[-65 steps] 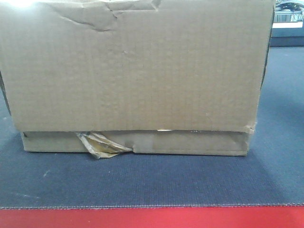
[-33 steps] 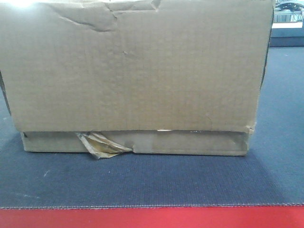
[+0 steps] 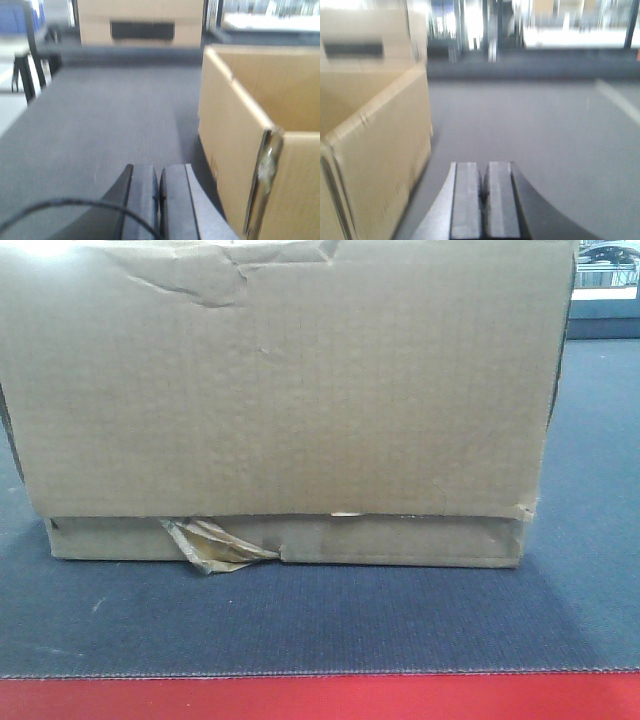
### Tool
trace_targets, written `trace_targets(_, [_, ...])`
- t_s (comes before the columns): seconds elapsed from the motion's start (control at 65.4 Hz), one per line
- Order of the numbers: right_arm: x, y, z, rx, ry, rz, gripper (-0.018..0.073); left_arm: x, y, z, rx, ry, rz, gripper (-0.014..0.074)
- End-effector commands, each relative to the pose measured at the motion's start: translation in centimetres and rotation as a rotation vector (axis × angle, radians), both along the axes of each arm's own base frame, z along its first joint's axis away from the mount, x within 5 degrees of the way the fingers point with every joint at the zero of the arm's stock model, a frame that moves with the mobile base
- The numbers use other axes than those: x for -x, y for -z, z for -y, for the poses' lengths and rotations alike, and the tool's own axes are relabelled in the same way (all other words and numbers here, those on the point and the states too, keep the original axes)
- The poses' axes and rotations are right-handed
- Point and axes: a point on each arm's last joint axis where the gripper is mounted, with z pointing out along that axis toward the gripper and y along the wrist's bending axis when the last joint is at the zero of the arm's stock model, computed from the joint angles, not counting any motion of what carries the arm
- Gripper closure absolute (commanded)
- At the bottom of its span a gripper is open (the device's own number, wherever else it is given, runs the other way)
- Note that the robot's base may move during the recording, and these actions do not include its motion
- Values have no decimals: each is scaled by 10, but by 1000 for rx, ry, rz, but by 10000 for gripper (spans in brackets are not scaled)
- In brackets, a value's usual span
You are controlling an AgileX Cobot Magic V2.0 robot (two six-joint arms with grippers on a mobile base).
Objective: Grab carton from right shelf to conveyor
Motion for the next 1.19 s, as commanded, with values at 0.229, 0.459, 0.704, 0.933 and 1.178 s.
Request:
trace_targets(0.229, [11, -4, 2, 7, 5, 94, 616, 17, -4, -1, 5, -1, 100, 582])
trace_targets(0.459, [11, -4, 2, 7, 5, 94, 616, 17, -4, -1, 4, -2, 100, 582])
trace_targets(0.704, [11, -4, 2, 7, 5, 94, 616, 17, -4, -1, 4, -2, 100, 582])
trace_targets(0.933, [11, -4, 2, 7, 5, 94, 616, 17, -4, -1, -3, -4, 100, 582])
trace_targets(1.178, [11, -4, 2, 7, 5, 94, 616, 18, 9, -1, -71, -44, 100, 582])
